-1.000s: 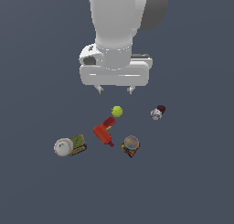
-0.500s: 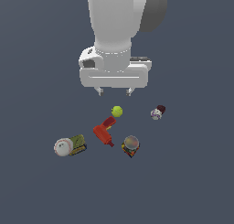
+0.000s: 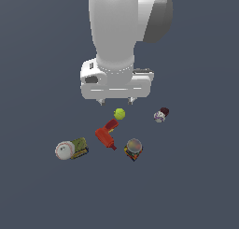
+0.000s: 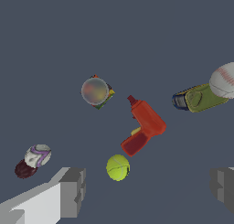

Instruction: Pick up a designated object from a clutter of objects.

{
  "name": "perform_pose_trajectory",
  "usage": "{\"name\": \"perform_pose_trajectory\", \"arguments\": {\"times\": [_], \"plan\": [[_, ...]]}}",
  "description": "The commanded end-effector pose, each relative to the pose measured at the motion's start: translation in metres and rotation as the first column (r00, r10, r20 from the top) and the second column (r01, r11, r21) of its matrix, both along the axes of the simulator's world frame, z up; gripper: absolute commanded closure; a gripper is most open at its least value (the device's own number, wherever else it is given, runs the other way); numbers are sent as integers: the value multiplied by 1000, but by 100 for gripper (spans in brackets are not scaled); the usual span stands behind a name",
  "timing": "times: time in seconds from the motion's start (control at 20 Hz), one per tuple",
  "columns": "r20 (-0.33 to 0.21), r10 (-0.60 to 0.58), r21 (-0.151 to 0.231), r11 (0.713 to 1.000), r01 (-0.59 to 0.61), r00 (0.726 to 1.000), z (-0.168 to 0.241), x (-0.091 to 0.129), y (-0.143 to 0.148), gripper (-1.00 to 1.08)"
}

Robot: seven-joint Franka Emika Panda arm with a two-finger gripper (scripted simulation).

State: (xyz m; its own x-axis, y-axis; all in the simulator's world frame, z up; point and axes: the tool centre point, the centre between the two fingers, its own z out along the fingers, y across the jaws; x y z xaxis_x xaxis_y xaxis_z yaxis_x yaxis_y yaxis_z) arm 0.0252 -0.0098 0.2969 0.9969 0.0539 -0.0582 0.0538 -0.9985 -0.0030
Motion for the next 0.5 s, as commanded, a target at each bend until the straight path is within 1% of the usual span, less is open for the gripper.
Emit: {"name": "perform_pose_trajectory", "arguments": {"times": [0.0, 0.2, 0.45], "plan": [[-31, 39, -4, 999, -40, 999, -8, 7, -1, -100], [-94, 118, -5, 993, -119, 989, -26, 19, -4, -100], [-182, 225, 8, 974, -227, 957, -53, 34, -8, -100]]}}
